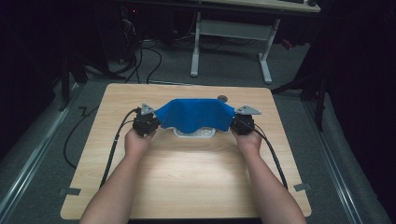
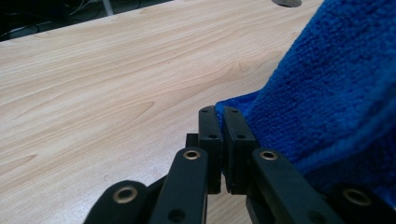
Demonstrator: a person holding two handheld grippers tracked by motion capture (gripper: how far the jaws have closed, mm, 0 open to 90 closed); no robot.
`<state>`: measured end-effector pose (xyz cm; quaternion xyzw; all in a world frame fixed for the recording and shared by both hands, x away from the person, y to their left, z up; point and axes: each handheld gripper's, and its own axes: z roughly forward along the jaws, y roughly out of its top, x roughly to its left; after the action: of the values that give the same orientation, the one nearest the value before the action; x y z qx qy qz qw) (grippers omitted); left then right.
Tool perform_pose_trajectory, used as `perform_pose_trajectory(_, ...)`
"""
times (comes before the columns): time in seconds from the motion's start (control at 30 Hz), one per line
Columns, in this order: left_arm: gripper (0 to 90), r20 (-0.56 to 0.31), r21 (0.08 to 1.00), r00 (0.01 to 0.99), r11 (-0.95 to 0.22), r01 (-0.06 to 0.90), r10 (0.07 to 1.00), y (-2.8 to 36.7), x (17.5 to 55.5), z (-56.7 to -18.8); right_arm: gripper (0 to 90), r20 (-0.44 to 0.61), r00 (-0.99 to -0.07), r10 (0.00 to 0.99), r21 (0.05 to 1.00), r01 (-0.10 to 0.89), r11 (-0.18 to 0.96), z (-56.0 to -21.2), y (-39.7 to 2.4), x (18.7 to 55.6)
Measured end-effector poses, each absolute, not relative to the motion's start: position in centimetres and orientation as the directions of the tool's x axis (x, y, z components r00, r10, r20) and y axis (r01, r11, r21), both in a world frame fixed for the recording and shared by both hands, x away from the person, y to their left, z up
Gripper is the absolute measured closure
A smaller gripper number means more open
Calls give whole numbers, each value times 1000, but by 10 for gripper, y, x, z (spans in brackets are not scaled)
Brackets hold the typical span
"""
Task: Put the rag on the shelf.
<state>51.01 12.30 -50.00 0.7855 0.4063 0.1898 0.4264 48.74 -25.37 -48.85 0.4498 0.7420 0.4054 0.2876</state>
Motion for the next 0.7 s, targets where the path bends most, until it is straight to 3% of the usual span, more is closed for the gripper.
perform_pose_trajectory(0.13,775,-64,820,592,-296,490,803,126,510,-498,793,-53,-418,907,865,435,251,-485,-256,486)
perform_pose_trajectory(0.33,734,-70,827,571,-272,492,818,136,508,-494,749,-48,-390,920,873,431,229,-477,-265,483)
perform_pose_trajectory(0.7,676,-73,830,541,-249,498,838,155,502,-491,741,-68,-368,927,876,423,232,-469,-272,479)
